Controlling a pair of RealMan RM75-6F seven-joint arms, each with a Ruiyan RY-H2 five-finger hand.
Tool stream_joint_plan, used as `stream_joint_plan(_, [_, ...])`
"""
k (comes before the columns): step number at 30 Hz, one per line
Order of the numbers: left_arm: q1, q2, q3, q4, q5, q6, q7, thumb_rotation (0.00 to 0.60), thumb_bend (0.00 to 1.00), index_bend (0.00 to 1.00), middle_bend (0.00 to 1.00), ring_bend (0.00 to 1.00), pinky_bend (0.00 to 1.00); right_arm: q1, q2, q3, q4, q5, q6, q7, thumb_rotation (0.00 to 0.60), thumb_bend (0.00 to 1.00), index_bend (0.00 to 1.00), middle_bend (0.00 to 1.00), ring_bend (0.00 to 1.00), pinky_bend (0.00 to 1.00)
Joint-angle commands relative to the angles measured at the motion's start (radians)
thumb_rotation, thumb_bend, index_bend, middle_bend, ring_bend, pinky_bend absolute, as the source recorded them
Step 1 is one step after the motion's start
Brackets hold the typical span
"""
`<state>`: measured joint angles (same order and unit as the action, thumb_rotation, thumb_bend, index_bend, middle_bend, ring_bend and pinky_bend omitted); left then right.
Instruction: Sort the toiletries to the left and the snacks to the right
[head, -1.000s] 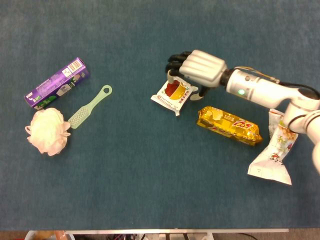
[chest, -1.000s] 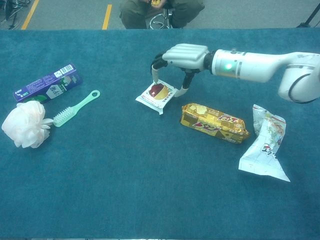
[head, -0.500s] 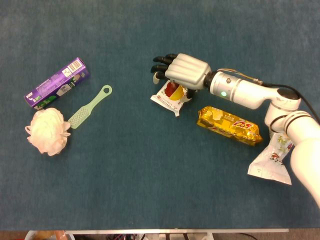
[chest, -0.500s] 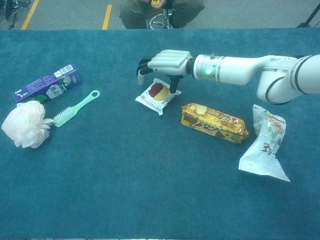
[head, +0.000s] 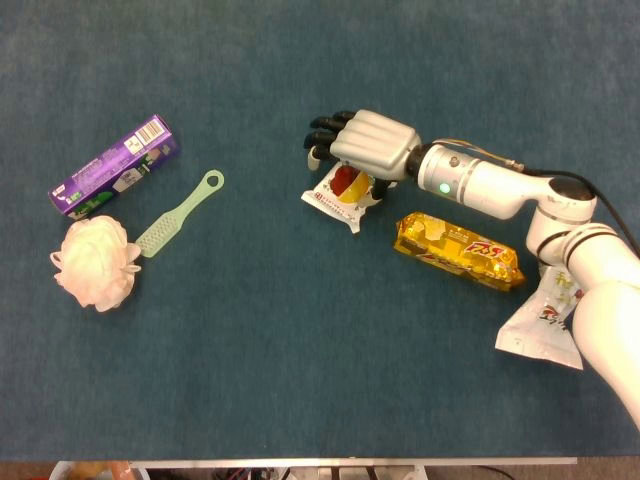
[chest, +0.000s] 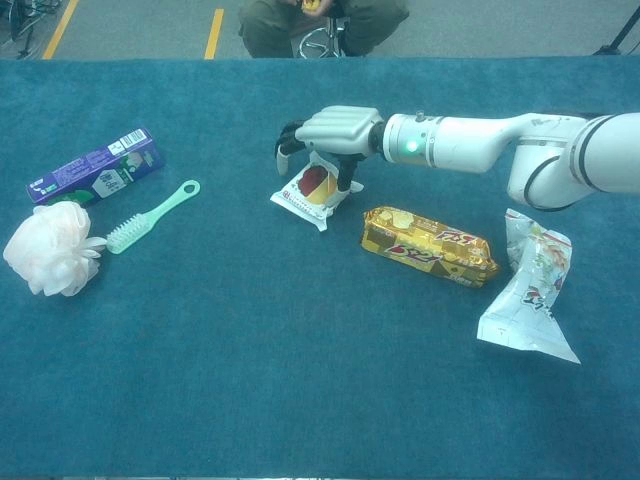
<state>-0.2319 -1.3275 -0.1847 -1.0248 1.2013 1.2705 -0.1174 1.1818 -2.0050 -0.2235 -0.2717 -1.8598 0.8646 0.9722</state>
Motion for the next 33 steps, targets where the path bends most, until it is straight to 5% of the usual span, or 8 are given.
stream_joint_plan(1, [0.001, -0.002, -0.002, 0.001, 0.001, 0.000, 0.002, 0.600, 0.11, 0.31, 0.23, 0.27, 0.43, -0.003, 0.000, -0.005, 0.001, 0.002, 0.005, 0.005, 0.600, 0.00, 0.30, 0.26, 0.14, 0.19])
stream_joint_plan(13, [-0.001, -0.008, -0.011, 0.005, 0.001, -0.009, 0.018, 0.600, 0.11, 0.32, 0.23, 0.27, 0.43, -0.021, 0.026, -0.008, -0.018, 0.023, 0.045, 0.053, 0.600, 0.00, 0.45, 0.53, 0.42, 0.40])
stream_joint_plan(33, [-0.002, -0.015, -0.017, 0.002, 0.002, -0.016, 0.047, 0.600, 0.11, 0.32, 0.23, 0.27, 0.43, -0.056, 0.083, 0.007, -0.073, 0.063, 0.093, 0.150, 0.600, 0.00, 0.59, 0.67, 0.60, 0.65])
